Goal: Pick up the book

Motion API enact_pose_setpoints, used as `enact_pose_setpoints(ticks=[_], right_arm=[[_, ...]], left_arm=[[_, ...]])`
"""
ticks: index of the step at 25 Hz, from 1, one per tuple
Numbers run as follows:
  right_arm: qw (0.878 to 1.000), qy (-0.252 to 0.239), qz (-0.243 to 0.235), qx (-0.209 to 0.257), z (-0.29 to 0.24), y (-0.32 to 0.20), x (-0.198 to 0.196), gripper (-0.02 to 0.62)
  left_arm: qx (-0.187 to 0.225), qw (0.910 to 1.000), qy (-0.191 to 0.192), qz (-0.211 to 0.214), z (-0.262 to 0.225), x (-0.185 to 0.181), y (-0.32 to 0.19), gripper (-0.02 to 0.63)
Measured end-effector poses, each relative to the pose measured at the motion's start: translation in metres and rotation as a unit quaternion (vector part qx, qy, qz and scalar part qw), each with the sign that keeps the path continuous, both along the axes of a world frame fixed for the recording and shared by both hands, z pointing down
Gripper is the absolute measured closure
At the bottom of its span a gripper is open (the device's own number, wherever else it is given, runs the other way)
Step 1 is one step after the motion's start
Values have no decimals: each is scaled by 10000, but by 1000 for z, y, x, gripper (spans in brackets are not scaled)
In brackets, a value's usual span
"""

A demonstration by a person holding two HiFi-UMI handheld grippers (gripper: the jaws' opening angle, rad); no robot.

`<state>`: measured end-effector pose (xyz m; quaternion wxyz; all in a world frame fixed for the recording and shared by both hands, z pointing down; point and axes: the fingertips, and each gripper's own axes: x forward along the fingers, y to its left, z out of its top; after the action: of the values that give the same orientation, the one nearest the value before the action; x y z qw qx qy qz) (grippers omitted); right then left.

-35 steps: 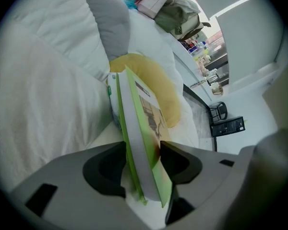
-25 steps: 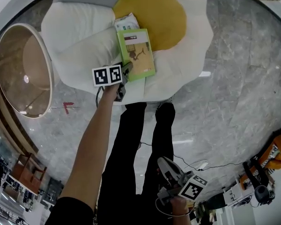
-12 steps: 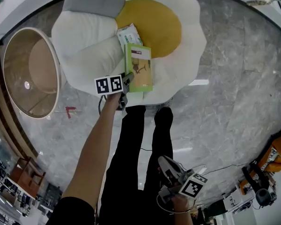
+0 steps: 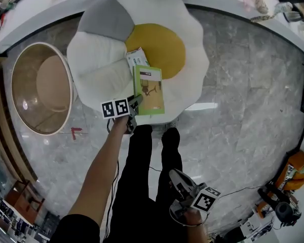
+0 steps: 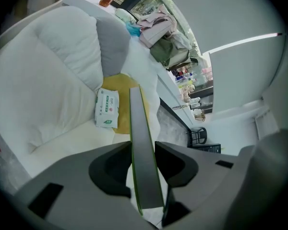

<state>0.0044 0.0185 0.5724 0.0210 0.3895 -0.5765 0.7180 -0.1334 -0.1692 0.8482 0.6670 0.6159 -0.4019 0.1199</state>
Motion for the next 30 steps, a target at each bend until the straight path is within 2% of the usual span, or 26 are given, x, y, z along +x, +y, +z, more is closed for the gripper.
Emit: enact_pose_setpoints(ticks=[6, 10, 13, 20, 27, 30], right_arm=[[9989, 48, -110, 462, -43, -21, -6, 578], [9957, 177, -69, 907, -66, -51, 0, 578], [9947, 205, -51, 1002, -88, -54, 5, 578], [9908, 255, 173, 1316, -129, -74, 20, 578], [9845, 427, 231, 1688, -156, -90, 54, 578], [9826, 324, 228, 1816, -167, -96, 59, 578]], left_arm=[[180, 9991, 318, -205, -68, 3, -4, 446], [454, 9973, 509, -274, -106, 6, -31, 446], [460, 9952, 677, -538, -134, 5, -29, 446], [732, 9850, 1237, -956, -199, 10, -41, 448], [844, 9724, 1711, -1340, -248, 24, -21, 448], [906, 9668, 1898, -1453, -270, 28, -10, 448]])
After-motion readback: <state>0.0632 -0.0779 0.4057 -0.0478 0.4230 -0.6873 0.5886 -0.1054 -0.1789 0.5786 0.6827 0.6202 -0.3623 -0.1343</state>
